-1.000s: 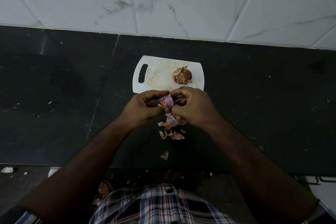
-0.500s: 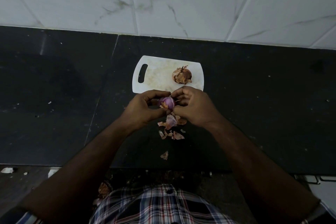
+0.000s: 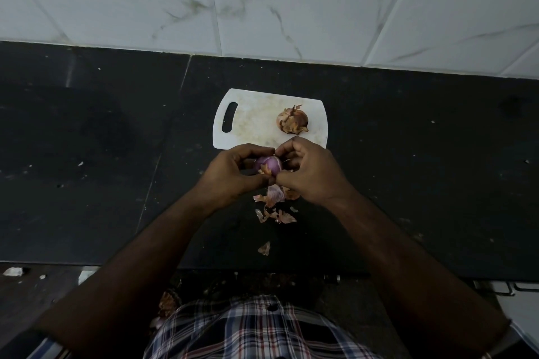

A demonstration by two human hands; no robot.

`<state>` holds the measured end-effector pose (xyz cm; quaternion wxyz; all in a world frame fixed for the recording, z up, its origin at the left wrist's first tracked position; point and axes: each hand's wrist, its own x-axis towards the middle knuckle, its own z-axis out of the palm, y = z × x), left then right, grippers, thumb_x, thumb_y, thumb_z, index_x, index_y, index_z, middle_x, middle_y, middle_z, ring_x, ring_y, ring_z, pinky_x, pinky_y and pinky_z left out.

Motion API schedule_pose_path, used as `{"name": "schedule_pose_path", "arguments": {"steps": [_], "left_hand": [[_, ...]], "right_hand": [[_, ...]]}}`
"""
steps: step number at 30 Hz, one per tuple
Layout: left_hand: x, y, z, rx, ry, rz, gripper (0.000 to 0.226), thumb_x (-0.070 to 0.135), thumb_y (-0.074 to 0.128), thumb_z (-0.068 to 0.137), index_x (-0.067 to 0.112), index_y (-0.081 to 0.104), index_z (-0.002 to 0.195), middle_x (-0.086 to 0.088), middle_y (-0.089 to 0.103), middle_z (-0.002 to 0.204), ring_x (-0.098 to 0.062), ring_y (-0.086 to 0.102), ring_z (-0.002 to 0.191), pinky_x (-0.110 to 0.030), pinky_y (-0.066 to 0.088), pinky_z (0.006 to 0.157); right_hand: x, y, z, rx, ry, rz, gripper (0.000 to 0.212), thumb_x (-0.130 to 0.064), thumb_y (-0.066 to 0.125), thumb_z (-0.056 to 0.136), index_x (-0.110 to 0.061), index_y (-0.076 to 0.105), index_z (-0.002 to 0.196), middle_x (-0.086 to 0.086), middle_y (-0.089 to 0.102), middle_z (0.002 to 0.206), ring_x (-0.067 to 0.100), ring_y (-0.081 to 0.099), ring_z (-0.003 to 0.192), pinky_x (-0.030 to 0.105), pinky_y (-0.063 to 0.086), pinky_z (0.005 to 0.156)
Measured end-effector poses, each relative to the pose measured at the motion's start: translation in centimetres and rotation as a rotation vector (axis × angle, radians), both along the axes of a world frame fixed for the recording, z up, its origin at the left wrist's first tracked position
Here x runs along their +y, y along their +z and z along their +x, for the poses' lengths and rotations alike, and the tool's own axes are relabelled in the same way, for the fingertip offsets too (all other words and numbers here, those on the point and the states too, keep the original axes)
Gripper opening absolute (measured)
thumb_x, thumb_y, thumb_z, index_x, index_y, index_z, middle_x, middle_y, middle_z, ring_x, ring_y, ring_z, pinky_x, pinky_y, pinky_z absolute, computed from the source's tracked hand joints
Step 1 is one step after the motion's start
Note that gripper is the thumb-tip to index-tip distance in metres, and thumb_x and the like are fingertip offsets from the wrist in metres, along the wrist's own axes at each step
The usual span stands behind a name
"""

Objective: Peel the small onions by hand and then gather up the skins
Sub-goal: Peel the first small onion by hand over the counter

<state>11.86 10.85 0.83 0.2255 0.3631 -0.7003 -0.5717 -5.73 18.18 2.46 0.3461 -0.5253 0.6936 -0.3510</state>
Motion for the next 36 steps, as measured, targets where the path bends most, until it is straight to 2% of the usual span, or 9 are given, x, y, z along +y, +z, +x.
{"name": "schedule_pose_path", "arguments": {"steps": [8, 15, 18, 21, 24, 26, 29, 32, 36], "left_hand": [[0.1, 0.1, -0.2, -0.004, -0.012, -0.017, 0.044, 0.002, 0.081, 0.080, 0.020, 0.069, 0.119, 0.007, 0.072, 0.112, -0.003, 0.068, 0.104, -0.015, 0.054, 0.083], [-0.1, -0.1, -0.1, 0.011, -0.016, 0.009, 0.042, 0.003, 0.080, 0.080, 0.021, 0.070, 0.117, 0.006, 0.073, 0.111, -0.006, 0.069, 0.104, -0.021, 0.056, 0.086], [0.0, -0.4, 0.1, 0.077, 0.034, 0.122, 0.045, -0.003, 0.081, 0.078, 0.018, 0.071, 0.116, -0.001, 0.075, 0.111, -0.014, 0.071, 0.105, -0.028, 0.059, 0.084], [-0.2, -0.5, 0.3, 0.115, 0.053, 0.200, 0.045, -0.004, 0.080, 0.078, 0.018, 0.071, 0.116, -0.003, 0.075, 0.115, -0.018, 0.071, 0.108, -0.034, 0.058, 0.091], [-0.5, -0.6, 0.5, 0.136, 0.077, 0.257, 0.043, -0.001, 0.079, 0.080, 0.021, 0.070, 0.115, -0.003, 0.073, 0.118, -0.020, 0.071, 0.109, -0.040, 0.056, 0.095], [-0.5, -0.7, 0.5, 0.135, 0.086, 0.264, 0.043, -0.001, 0.079, 0.080, 0.021, 0.070, 0.115, -0.002, 0.073, 0.117, -0.021, 0.071, 0.107, -0.040, 0.057, 0.094], [-0.4, -0.9, 0.5, 0.128, 0.096, 0.268, 0.043, -0.002, 0.079, 0.079, 0.021, 0.070, 0.114, -0.001, 0.073, 0.116, -0.020, 0.072, 0.106, -0.038, 0.058, 0.092], [-0.2, -1.0, 0.5, 0.125, 0.092, 0.275, 0.043, -0.005, 0.077, 0.079, 0.017, 0.069, 0.115, -0.002, 0.073, 0.116, -0.022, 0.072, 0.106, -0.035, 0.058, 0.089], [0.0, -0.8, 0.4, 0.295, 0.115, 0.469, 0.046, -0.003, 0.074, 0.076, 0.006, 0.065, 0.120, -0.013, 0.072, 0.117, -0.029, 0.072, 0.105, -0.039, 0.061, 0.087]], "right_hand": [[0.1, -0.1, 0.4, 0.071, -0.043, -0.025, 0.032, -0.021, 0.080, 0.077, -0.024, 0.062, 0.103, -0.008, 0.068, 0.096, 0.005, 0.066, 0.086, 0.019, 0.056, 0.068], [-0.2, -0.5, 0.8, 0.126, -0.058, -0.046, 0.025, -0.021, 0.077, 0.082, -0.023, 0.060, 0.100, -0.006, 0.067, 0.093, 0.008, 0.065, 0.082, 0.024, 0.056, 0.067], [-0.4, -0.5, 0.4, 0.123, -0.097, -0.045, 0.019, -0.014, 0.074, 0.083, -0.022, 0.063, 0.097, -0.007, 0.069, 0.090, 0.004, 0.066, 0.080, 0.021, 0.055, 0.067], [-0.4, -0.6, -0.3, -0.074, -0.102, 0.010, 0.017, -0.006, 0.069, 0.085, -0.018, 0.069, 0.098, -0.002, 0.073, 0.091, 0.012, 0.071, 0.083, 0.031, 0.061, 0.075], [0.0, -0.3, -0.2, -0.338, -0.120, 0.025, 0.014, -0.012, 0.070, 0.090, -0.014, 0.072, 0.103, 0.004, 0.075, 0.095, 0.018, 0.074, 0.085, 0.041, 0.062, 0.078], [0.1, -0.5, 0.0, -0.269, -0.134, -0.026, 0.012, -0.017, 0.076, 0.085, -0.019, 0.075, 0.097, 0.002, 0.076, 0.089, 0.018, 0.074, 0.080, 0.042, 0.062, 0.077], [0.1, -0.8, 0.1, -0.180, -0.177, -0.053, 0.015, -0.009, 0.078, 0.081, -0.022, 0.075, 0.089, -0.002, 0.075, 0.081, 0.014, 0.072, 0.072, 0.043, 0.062, 0.075], [-0.1, -1.0, 0.3, -0.059, -0.186, -0.078, 0.013, -0.011, 0.079, 0.078, -0.020, 0.074, 0.086, -0.005, 0.073, 0.079, 0.010, 0.070, 0.073, 0.035, 0.062, 0.071], [0.0, -1.6, 0.1, 0.107, -0.172, -0.091, 0.013, -0.010, 0.076, 0.078, -0.016, 0.076, 0.089, -0.008, 0.072, 0.078, 0.007, 0.067, 0.072, 0.025, 0.055, 0.065]]}}
